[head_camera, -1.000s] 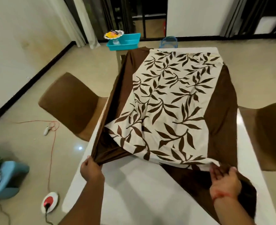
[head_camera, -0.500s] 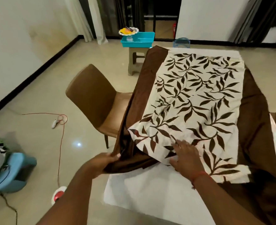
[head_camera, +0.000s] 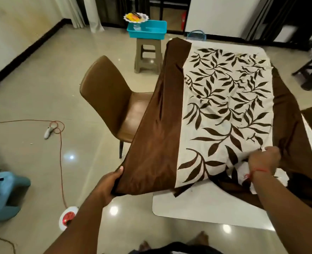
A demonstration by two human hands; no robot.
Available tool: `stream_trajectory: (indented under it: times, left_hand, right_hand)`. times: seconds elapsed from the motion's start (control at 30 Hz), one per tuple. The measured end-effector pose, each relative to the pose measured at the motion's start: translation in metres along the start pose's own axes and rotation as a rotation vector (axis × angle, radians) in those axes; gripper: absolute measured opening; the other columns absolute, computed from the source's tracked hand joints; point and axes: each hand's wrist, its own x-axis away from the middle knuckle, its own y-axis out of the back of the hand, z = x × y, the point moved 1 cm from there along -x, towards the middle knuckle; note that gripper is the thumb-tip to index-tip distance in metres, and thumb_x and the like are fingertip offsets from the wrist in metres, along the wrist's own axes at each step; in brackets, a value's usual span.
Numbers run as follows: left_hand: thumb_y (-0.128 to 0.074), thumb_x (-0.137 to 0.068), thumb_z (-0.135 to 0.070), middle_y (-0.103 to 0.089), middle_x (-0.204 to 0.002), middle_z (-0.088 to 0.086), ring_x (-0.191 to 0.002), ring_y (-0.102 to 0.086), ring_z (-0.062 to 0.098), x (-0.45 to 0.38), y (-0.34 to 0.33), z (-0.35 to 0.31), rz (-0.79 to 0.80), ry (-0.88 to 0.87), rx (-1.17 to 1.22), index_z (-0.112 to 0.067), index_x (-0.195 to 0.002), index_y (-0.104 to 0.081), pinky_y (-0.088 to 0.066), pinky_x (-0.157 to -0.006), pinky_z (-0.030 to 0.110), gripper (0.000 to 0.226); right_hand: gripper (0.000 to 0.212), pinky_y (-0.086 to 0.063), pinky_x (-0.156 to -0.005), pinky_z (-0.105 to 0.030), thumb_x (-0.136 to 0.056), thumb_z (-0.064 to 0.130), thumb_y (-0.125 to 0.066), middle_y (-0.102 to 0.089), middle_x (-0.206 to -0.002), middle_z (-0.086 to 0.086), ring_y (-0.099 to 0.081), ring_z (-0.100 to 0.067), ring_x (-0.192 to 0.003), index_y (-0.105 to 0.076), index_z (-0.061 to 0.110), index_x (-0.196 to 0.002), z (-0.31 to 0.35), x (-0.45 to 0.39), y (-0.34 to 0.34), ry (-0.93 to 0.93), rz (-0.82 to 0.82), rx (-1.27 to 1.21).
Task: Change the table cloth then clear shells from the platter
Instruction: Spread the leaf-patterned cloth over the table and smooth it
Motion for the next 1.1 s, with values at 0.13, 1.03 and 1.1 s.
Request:
stream_trajectory:
  times: [0.13, 1.03, 1.1]
  left_hand:
    - [-0.065, -0.094, -0.023, -0.069, -0.122, 0.011, -0.109, -0.067, 0.033, -0.013, -0.014, 0.015, 0.103, -0.053, 0.026, -0.009, -0.126, -0.06, -0.053, -0.096, 0.052, 0.035]
    - [-0.044, -0.096, -0.061, -0.066, -0.095, 0.001, -0.09, -0.062, 0.018, 0.01, -0.045, 0.065, -0.115, -0.237, -0.523, -0.017, -0.099, -0.06, -0.048, -0.075, 0.034, 0.047]
    - [-0.051, -0.094, -0.058, -0.066, -0.096, 0.001, -0.091, -0.063, 0.019, 0.006, -0.048, 0.07, -0.116, -0.248, -0.594, -0.016, -0.102, -0.059, -0.049, -0.076, 0.034, 0.043]
  right_hand:
    - [0.021, -0.047, -0.084, -0.045, -0.083, 0.001, -0.059, -0.059, -0.101, -0.017, -0.056, -0.035, -0.093, -0.062, 0.004, -0.103, 0.01, 0.09, -0.023, 0.864, -0.068, 0.303]
    - [0.021, -0.046, -0.079, -0.019, -0.093, 0.03, -0.065, -0.062, -0.093, 0.014, -0.057, -0.001, -0.084, -0.064, 0.022, -0.112, 0.011, 0.295, -0.062, 0.588, 1.793, 0.277]
    - [0.022, -0.051, -0.091, -0.025, -0.092, 0.03, -0.065, -0.065, -0.107, 0.01, -0.061, -0.005, -0.098, -0.065, 0.025, -0.114, -0.003, 0.273, -0.064, 0.558, 1.572, 0.235]
